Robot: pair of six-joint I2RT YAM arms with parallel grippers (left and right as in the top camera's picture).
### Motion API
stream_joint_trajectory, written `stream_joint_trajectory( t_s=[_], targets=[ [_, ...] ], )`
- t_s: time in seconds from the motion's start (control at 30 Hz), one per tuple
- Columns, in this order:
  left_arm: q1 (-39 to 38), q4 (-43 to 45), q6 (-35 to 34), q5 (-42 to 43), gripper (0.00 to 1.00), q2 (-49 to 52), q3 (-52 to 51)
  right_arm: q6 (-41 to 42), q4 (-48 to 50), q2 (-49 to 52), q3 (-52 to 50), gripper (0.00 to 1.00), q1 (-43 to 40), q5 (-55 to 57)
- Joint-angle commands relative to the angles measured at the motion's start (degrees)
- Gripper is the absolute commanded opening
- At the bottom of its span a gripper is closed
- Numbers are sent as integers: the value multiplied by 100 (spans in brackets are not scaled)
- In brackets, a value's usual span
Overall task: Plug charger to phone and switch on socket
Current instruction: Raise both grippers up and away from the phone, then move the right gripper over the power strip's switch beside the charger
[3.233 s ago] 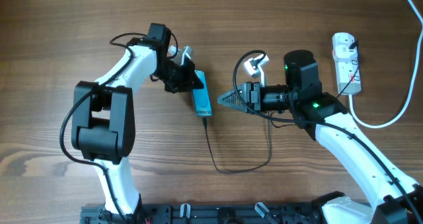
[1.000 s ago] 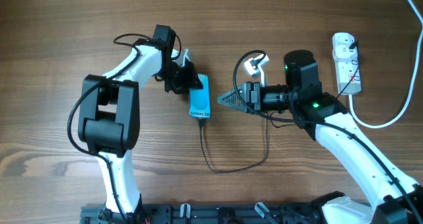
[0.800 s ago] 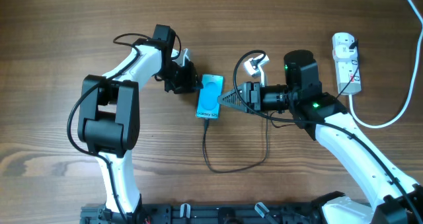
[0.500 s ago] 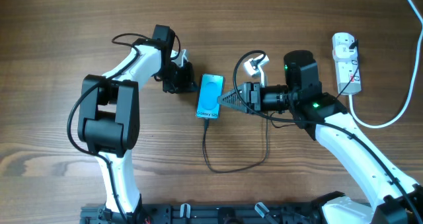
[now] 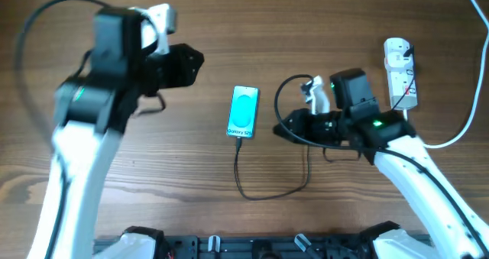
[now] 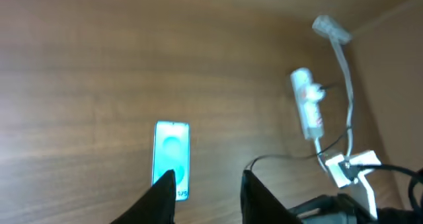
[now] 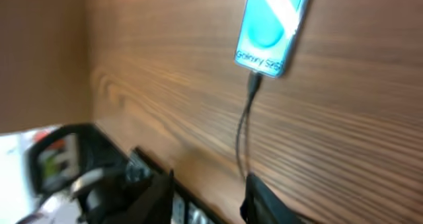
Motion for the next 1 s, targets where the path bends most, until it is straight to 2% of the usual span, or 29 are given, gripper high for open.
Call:
stream_joint_trajectory(
  t_s=[0.0,0.1,0.17,0.23,0.27,0.37,0.4,0.53,0.67,0.73,0.8,0.83,0.97],
  targets=[
    [24,-83,-2,-452,37,-765,-52,-479,-946,-385,1355,31,-7,1961],
    [24,-210,-2,-468,43,-1147,-52,-599,-1755,-385,2354,31,-90,2962],
    [24,-385,-2,-463,50,-1220,-52,-603,-2194,-382,3008,31,-437,3532],
    [22,-573,-2,-461,61,-1196,-52,-739,-2376,-396,3414,31,-957,3650],
    [22,-651,0,-463,63,-1172,-52,-780,-2420,-396,3539,31,-1217,3635],
    [22,-881,-2,-461,85,-1058,-52,-1106,-2297,-382,3753,31,-2559,3279],
    [22,-920,-2,-461,98,-1027,-55,-1222,-2234,-352,3751,31,-3027,3045],
    [22,-988,0,-461,100,-935,-55,-1611,-2041,85,3751,31,-4472,1834],
    [22,-1019,0,-461,100,-822,-55,-1646,-1762,1084,3753,27,-5519,1351],
    [22,-1019,0,-461,100,-789,-55,-1631,-1569,1644,3753,27,-5670,1353],
    [22,-1021,0,-461,100,-789,-55,-1493,-1353,2162,3751,9,-5700,1311],
    [22,-1019,0,-461,100,-789,-55,-1410,-1285,2326,3751,5,-5698,1290],
    [22,-1019,0,-463,100,-789,-55,-1250,-859,3058,3751,5,-5698,728]
  ],
)
